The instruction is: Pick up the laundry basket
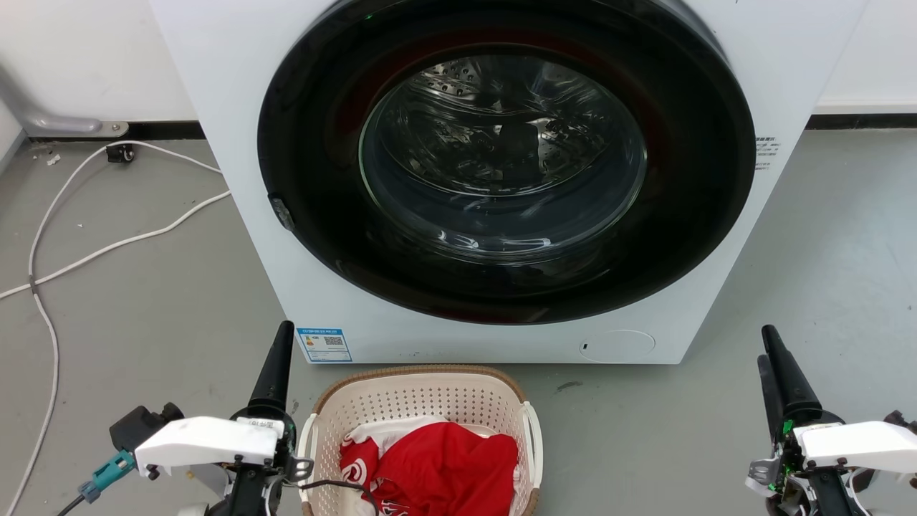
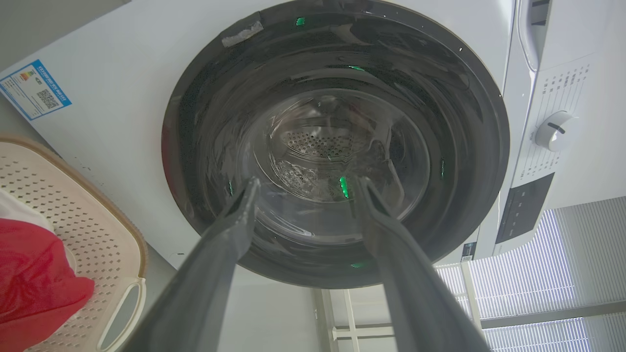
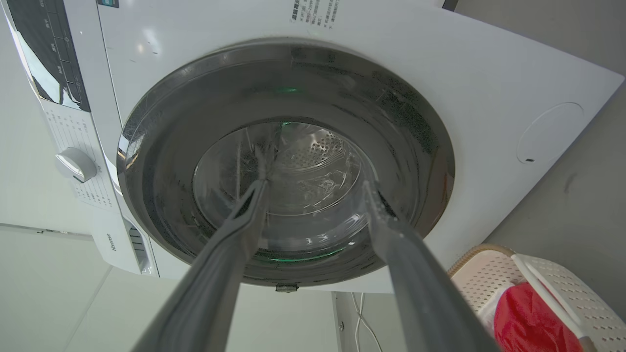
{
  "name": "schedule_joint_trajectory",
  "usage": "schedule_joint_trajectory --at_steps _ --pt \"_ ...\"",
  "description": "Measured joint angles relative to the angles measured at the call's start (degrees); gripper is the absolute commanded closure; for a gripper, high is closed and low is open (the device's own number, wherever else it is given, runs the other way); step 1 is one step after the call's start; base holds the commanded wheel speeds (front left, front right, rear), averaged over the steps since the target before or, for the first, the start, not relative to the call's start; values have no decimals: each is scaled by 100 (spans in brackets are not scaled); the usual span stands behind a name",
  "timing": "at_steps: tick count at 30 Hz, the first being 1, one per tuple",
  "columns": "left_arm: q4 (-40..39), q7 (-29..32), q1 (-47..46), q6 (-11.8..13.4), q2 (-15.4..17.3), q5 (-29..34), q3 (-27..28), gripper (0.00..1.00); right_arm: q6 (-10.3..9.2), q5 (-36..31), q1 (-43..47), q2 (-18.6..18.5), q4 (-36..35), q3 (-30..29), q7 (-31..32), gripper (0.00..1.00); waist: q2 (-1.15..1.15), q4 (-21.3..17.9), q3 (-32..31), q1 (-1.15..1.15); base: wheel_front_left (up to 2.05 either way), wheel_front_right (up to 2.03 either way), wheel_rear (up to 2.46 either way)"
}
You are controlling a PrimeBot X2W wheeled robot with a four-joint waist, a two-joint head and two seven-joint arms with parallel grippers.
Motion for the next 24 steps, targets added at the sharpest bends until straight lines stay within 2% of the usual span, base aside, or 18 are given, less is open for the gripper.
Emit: schedule_joint_trajectory --at_steps 13,24 --pt "-189 -291 -82 4 2 1315 -199 0 1 -1763 -5 36 -243 -45 -286 0 0 3 5 0 0 0 0" --pt "-276 -500 -132 208 4 2504 -461 0 1 -3175 4 45 -420 51 -505 0 0 10 -7 0 0 0 0"
